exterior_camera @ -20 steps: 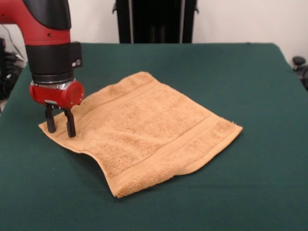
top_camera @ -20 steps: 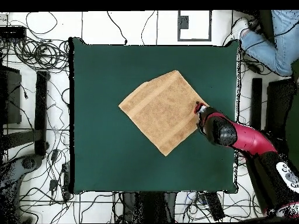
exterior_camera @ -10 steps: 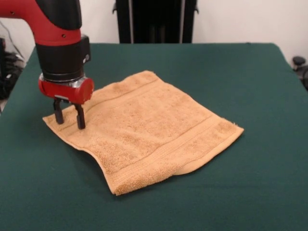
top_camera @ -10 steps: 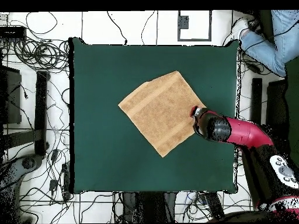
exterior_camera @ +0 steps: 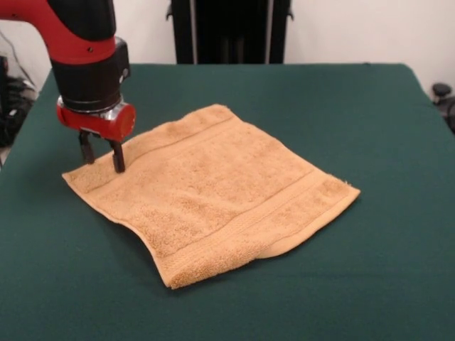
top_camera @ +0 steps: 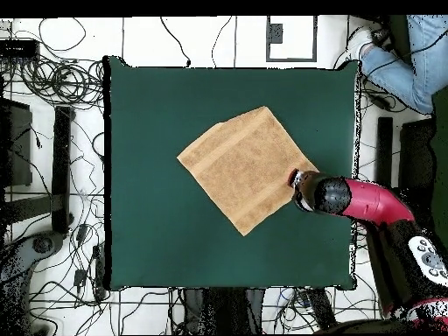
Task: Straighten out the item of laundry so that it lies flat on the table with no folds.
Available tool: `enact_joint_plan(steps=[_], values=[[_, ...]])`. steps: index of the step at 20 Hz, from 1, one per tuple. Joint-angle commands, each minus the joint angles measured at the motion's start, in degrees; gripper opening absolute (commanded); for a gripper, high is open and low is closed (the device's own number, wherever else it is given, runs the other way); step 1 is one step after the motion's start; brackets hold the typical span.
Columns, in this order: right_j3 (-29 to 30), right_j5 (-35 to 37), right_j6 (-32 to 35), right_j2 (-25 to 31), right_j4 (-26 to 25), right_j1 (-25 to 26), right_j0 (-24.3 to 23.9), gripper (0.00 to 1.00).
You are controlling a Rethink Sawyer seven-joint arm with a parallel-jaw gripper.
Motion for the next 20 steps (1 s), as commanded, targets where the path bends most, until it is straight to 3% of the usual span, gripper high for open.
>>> enact_joint_plan(steps=[1,4,7,8,10,13,20], values=[[3.83,6.93,-4.74,0.24,-1.15,1.48,1.96,1.0],[3.92,0.12,-3.85,-0.92,-4.82,-0.02,3.13,1.0],[2.87,-13.15,1.35,-6.21,-12.84,-2.23,8.02,1.0],[1.82,-19.58,5.46,-10.85,-16.42,-2.8,11.96,1.0],[-0.09,-26.87,11.53,-19.08,-18.73,-2.29,18.53,1.0],[-1.99,-33.83,14.94,-28.59,-16.52,0.14,25.17,1.0],[-1.15,-34.74,9.67,-31.42,-10.01,-0.18,26.98,1.0]])
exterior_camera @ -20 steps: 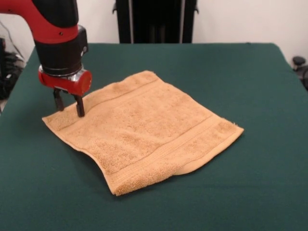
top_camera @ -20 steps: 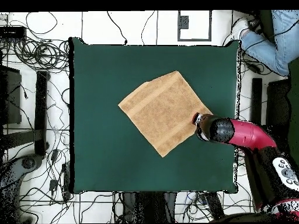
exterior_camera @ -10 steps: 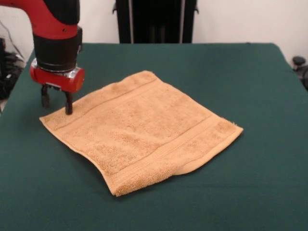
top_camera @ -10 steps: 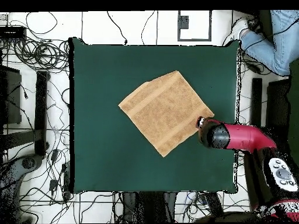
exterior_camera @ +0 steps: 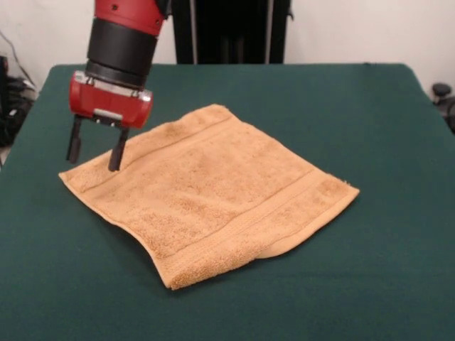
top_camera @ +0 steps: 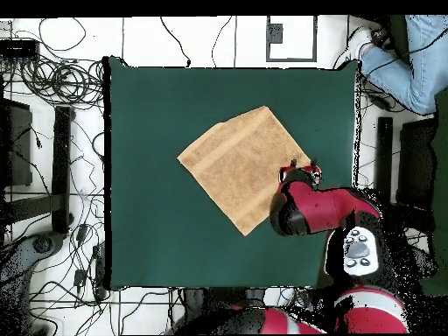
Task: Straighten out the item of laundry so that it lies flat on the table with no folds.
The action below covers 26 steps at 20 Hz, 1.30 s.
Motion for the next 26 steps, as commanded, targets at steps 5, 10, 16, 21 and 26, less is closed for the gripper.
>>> enact_joint_plan(steps=[5,10,16,21,26], values=[[0.42,0.04,5.58,-1.22,3.1,-0.32,-0.45,1.0],[2.42,10.0,-7.25,24.45,-1.18,1.13,-18.59,1.0],[2.53,9.41,-6.06,30.85,-1.31,4.99,-22.47,1.0],[2.13,8.16,-4.3,29.73,-2.09,4.74,-21.04,1.0],[2.62,10.99,-7.52,33.37,-3.21,4.79,-23.53,1.0]])
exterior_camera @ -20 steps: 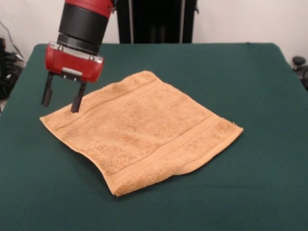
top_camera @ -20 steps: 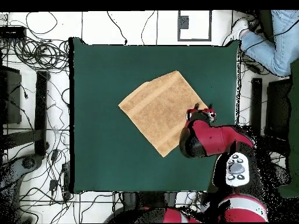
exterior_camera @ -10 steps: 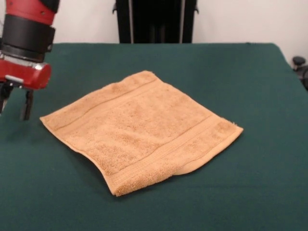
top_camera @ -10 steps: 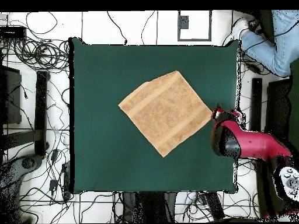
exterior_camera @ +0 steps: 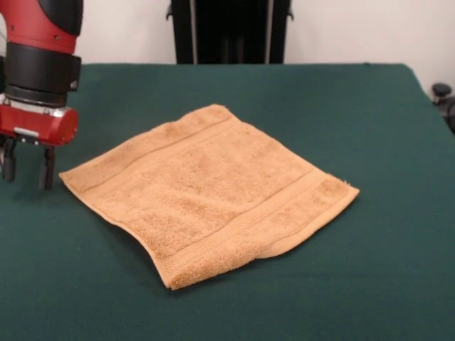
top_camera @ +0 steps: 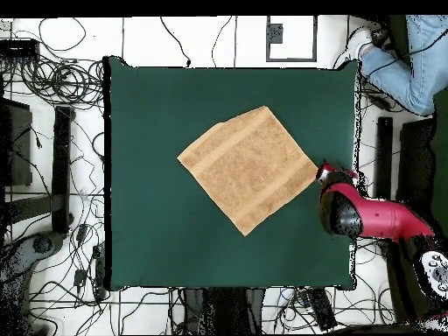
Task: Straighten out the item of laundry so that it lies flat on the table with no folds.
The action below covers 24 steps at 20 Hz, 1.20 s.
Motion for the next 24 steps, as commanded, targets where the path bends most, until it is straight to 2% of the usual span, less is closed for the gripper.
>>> enact_joint_plan(steps=[1,4,13,16,18,24], values=[[3.09,8.06,-8.14,14.0,-2.79,3.28,1.08,1.0],[4.51,11.53,-11.12,19.06,-2.0,4.4,-2.88,1.0],[6.85,17.24,-11.73,24.34,0.04,5.54,-6.65,1.0],[7.12,25.92,-15.49,29.02,5.13,9.92,-10.78,1.0],[7.44,28.55,-16.24,30.29,6.68,11.15,-11.95,1.0],[7.82,30.18,-16.22,31.82,7.05,13.37,-13.56,1.0]])
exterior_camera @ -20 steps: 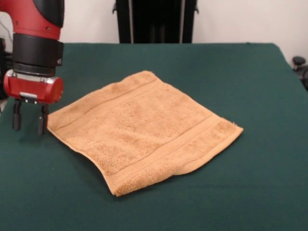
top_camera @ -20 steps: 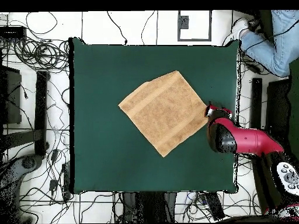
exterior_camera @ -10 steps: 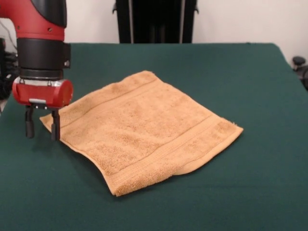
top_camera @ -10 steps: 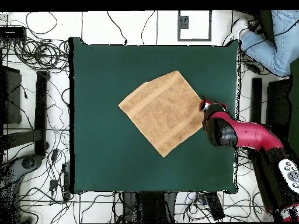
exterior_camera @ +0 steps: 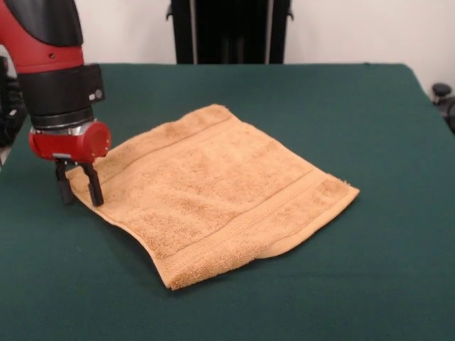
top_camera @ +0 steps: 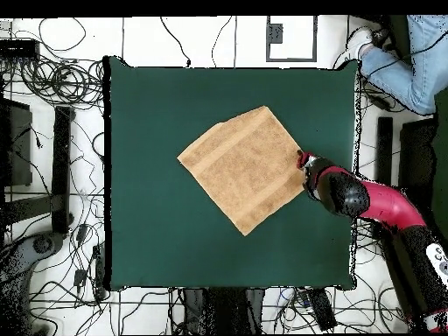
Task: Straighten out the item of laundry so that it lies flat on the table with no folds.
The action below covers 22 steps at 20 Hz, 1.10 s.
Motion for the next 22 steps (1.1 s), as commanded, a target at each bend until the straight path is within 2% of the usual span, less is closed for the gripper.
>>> enact_joint_plan(steps=[1,8,13,16,22], values=[[6.72,10.07,-15.91,8.52,1.87,8.07,0.91,1.0],[8.1,8.43,-15.35,12.45,2.26,11.08,-2.13,1.0],[9.82,1.29,-9.67,12.47,-0.68,8.97,-1.78,1.0],[10.01,1.04,-8.96,12.37,-1.22,7.89,-1.31,1.0],[10.47,0.36,-9.45,14.7,-0.87,9.8,-3.13,1.0]])
